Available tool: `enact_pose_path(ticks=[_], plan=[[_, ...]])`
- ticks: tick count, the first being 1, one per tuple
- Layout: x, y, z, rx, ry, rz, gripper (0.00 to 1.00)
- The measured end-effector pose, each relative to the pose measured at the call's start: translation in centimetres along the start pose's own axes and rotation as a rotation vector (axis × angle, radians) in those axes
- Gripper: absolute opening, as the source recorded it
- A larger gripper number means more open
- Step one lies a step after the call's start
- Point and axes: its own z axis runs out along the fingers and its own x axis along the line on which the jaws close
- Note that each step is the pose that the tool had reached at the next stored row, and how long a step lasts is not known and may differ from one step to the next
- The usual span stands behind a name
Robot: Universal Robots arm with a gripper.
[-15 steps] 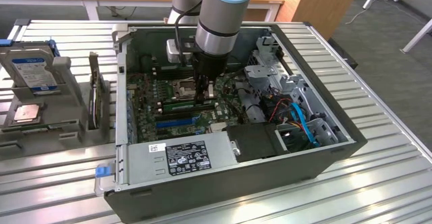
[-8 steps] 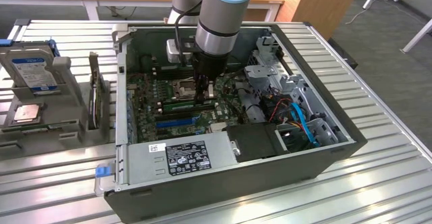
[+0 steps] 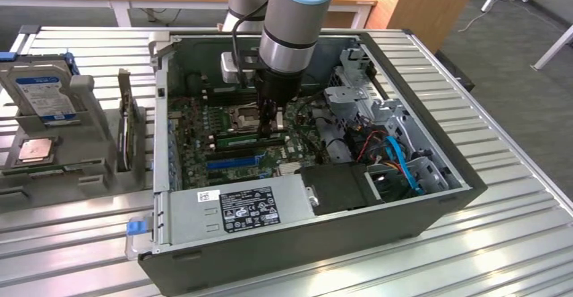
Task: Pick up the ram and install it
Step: 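Press down the ram until it locks into place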
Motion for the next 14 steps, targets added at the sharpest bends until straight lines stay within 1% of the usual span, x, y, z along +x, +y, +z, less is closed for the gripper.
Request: enact_pose_path(ticks=[6,10,14], plan=[[0.00,0.00,0.00,0.0000,-0.0002,0.000,0.12],[0.02,0.01,-0.09,-0.0022,0.0007,0.001,0.12],[0.02,0.03,-0.13,-0.0028,-0.0002,0.002,0.12]])
